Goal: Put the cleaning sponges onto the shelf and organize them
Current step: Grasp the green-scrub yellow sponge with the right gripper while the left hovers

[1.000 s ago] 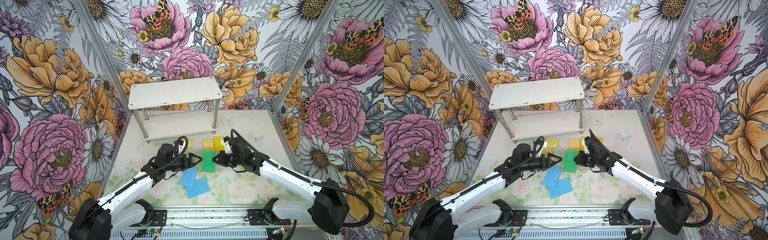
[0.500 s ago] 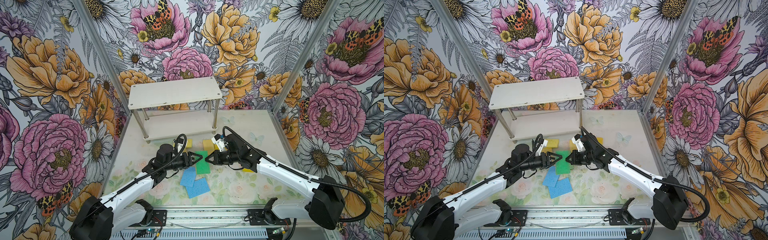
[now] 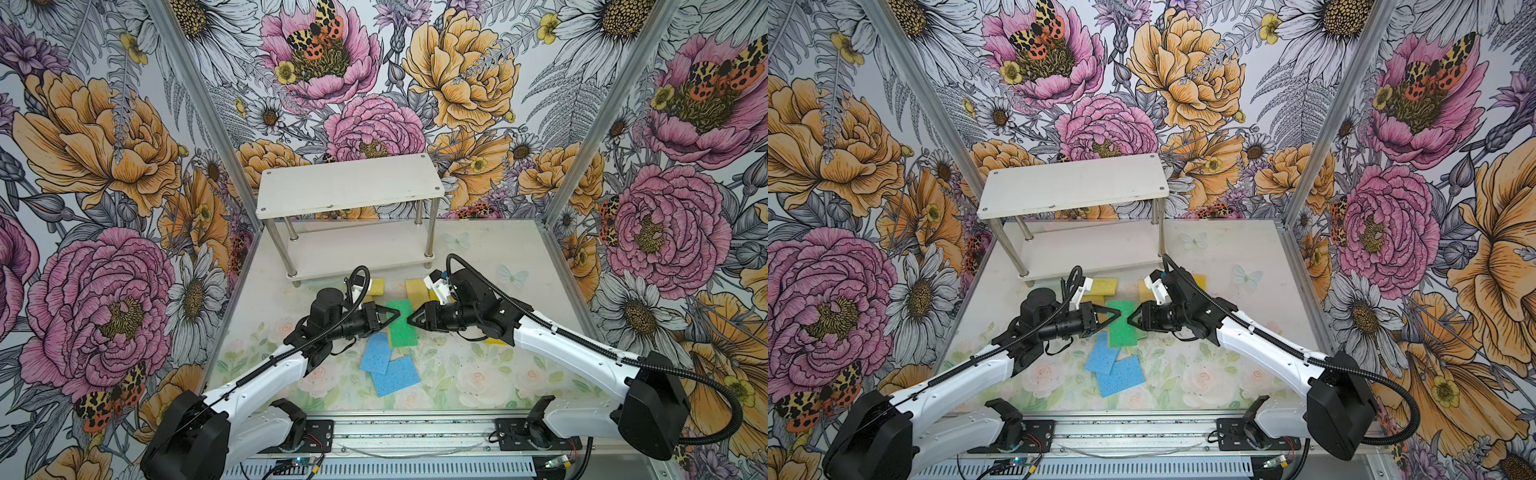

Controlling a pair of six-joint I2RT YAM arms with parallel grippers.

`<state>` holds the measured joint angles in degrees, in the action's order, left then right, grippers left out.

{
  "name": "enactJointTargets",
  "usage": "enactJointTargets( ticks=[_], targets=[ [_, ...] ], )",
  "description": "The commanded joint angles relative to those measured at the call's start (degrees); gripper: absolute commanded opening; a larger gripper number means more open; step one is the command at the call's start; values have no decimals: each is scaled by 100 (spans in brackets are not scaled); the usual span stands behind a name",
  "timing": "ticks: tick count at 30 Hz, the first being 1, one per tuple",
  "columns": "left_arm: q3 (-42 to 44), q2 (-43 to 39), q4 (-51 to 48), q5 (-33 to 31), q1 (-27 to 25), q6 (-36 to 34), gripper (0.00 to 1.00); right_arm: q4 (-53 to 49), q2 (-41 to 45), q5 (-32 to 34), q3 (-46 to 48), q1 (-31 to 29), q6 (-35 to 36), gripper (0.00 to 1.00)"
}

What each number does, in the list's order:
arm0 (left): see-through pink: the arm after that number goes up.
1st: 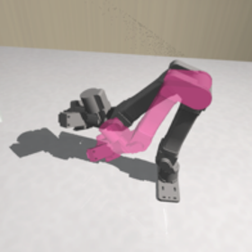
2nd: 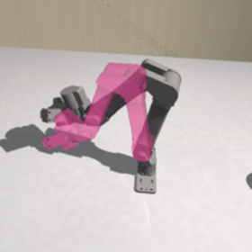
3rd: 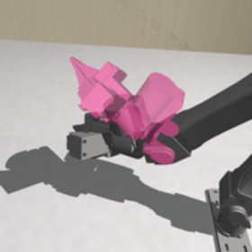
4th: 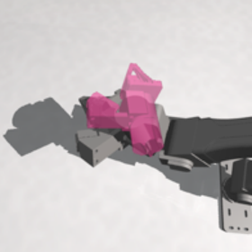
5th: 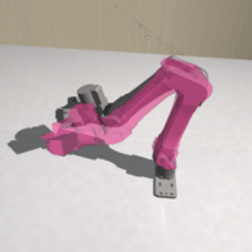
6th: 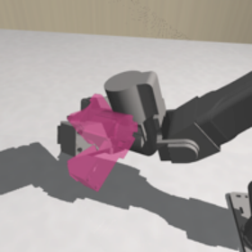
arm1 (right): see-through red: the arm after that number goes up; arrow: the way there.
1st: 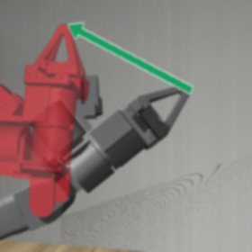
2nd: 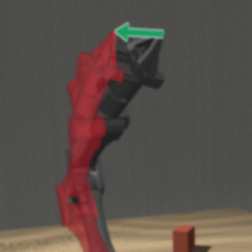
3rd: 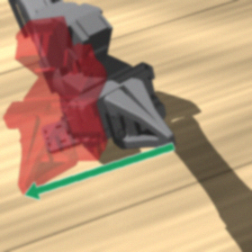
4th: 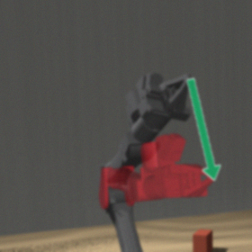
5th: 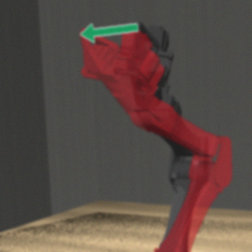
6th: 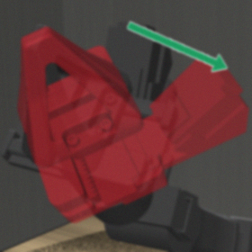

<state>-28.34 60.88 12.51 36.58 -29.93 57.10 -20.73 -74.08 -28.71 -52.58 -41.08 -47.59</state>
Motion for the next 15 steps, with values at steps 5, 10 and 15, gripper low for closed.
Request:
enactJointTargets(
  ticks=[5, 10, 15],
  targets=[
    [133, -341, 75, -179, 319, 11, 4, 20, 333, 114, 144, -231, -268, 47],
    [142, -341, 100, -160, 330, 23, 4, 32, 251, 194, 43, -405, -290, 46],
    [162, -376, 121, -153, 332, 61, 4, 71, 131, 242, -76, -612, -287, 42]
  ],
)
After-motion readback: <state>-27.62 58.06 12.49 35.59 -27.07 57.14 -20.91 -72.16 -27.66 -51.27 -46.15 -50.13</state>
